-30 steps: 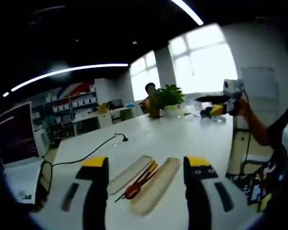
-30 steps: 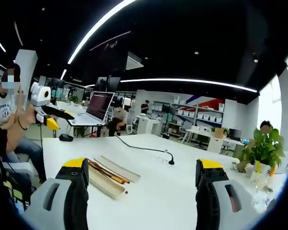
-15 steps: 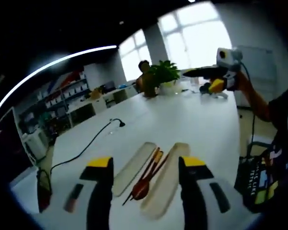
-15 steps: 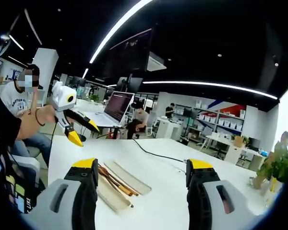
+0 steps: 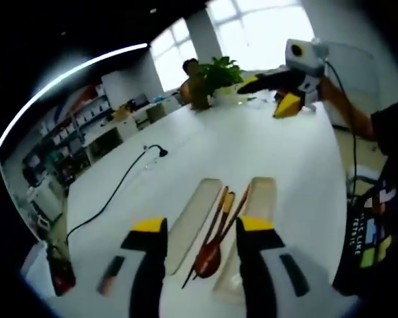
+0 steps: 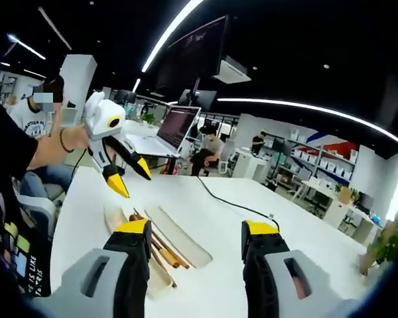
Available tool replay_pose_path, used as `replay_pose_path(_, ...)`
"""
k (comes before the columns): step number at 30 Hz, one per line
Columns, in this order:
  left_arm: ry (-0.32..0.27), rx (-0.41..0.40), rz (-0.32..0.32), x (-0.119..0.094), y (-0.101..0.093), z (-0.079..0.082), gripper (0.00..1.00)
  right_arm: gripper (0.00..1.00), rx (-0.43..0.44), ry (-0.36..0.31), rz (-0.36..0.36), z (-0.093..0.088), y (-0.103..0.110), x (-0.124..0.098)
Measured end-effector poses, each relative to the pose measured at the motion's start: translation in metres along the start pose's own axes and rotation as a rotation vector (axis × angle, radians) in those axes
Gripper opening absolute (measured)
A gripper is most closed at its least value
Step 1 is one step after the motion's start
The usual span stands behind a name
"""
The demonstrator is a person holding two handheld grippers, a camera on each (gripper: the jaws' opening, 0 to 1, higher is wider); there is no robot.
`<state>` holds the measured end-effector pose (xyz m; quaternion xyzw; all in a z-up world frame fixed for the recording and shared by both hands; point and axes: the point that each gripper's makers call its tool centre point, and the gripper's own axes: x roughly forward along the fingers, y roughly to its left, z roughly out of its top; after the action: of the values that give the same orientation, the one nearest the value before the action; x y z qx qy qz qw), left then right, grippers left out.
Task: Arrange the utensils inside the cutlery case until each visible utensil rests in its matching compartment.
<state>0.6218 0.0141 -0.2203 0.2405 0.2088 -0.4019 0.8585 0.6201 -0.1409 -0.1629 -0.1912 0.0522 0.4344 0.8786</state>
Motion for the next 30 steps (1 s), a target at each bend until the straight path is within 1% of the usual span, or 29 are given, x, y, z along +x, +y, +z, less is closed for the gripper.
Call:
replay_pose_path(2, 0.047, 0.013, -0.016, 0.008, -0.001, -0.007, 0.41, 0.49, -0.001, 0.035, 0.022, -0.006, 0.000, 0.006)
replay_pose_path(5, 0.109, 0.048, -0.028, 0.019, -0.002, -0.014, 0.36, 0.47, -0.045, 0.120, 0.068, -0.020, 0.004, 0.019)
replay_pose_path(6, 0.125, 0.056, -0.032, 0.023, -0.002, -0.016, 0.35, 0.46, -0.054, 0.120, 0.070, -0.019, 0.005, 0.023)
replay_pose_path(8, 0.162, 0.071, -0.050, 0.029, -0.004, -0.020, 0.35, 0.42, -0.086, 0.167, 0.097, -0.025, 0.008, 0.030)
replay_pose_path(9, 0.183, 0.079, -0.062, 0.032, -0.006, -0.023, 0.35, 0.41, -0.094, 0.175, 0.107, -0.025, 0.011, 0.034)
replay_pose_path(10, 0.199, 0.088, -0.071, 0.035, -0.007, -0.025, 0.34, 0.40, -0.109, 0.197, 0.133, -0.028, 0.014, 0.037)
replay_pose_path(11, 0.212, 0.090, -0.073, 0.039, -0.007, -0.027, 0.33, 0.40, -0.119, 0.215, 0.150, -0.030, 0.016, 0.041)
replay_pose_path(12, 0.221, 0.092, -0.075, 0.041, -0.007, -0.029, 0.31, 0.40, -0.118, 0.238, 0.150, -0.033, 0.017, 0.045)
replay_pose_path(13, 0.233, 0.091, -0.077, 0.045, -0.006, -0.030, 0.30, 0.39, -0.143, 0.269, 0.170, -0.037, 0.018, 0.048)
replay_pose_path(15, 0.257, 0.092, -0.086, 0.052, -0.004, -0.034, 0.26, 0.34, -0.170, 0.315, 0.202, -0.044, 0.019, 0.058)
replay_pose_path(16, 0.272, 0.091, -0.092, 0.055, -0.003, -0.036, 0.25, 0.32, -0.175, 0.327, 0.209, -0.046, 0.020, 0.061)
replay_pose_path(18, 0.304, 0.097, -0.104, 0.060, -0.003, -0.042, 0.25, 0.30, -0.227, 0.370, 0.257, -0.053, 0.023, 0.066)
replay_pose_path(19, 0.320, 0.107, -0.109, 0.064, -0.004, -0.044, 0.25, 0.30, -0.224, 0.372, 0.255, -0.053, 0.024, 0.072)
replay_pose_path(20, 0.341, 0.112, -0.124, 0.065, -0.006, -0.048, 0.25, 0.29, -0.248, 0.386, 0.284, -0.056, 0.026, 0.075)
replay_pose_path(22, 0.356, 0.112, -0.132, 0.070, -0.008, -0.050, 0.24, 0.26, -0.249, 0.401, 0.291, -0.058, 0.025, 0.083)
replay_pose_path(23, 0.365, 0.117, -0.130, 0.071, -0.008, -0.052, 0.24, 0.24, -0.260, 0.420, 0.311, -0.061, 0.026, 0.085)
replay_pose_path(27, 0.394, 0.132, -0.117, 0.075, 0.000, -0.056, 0.22, 0.23, -0.267, 0.501, 0.389, -0.077, 0.030, 0.092)
replay_pose_path(28, 0.403, 0.129, -0.122, 0.076, 0.001, -0.058, 0.22, 0.22, -0.274, 0.508, 0.392, -0.079, 0.030, 0.094)
replay_pose_path(29, 0.423, 0.123, -0.141, 0.075, 0.000, -0.061, 0.22, 0.21, -0.301, 0.541, 0.416, -0.086, 0.030, 0.096)
replay_pose_path(30, 0.430, 0.119, -0.151, 0.075, -0.001, -0.062, 0.21, 0.20, -0.320, 0.565, 0.434, -0.091, 0.031, 0.097)
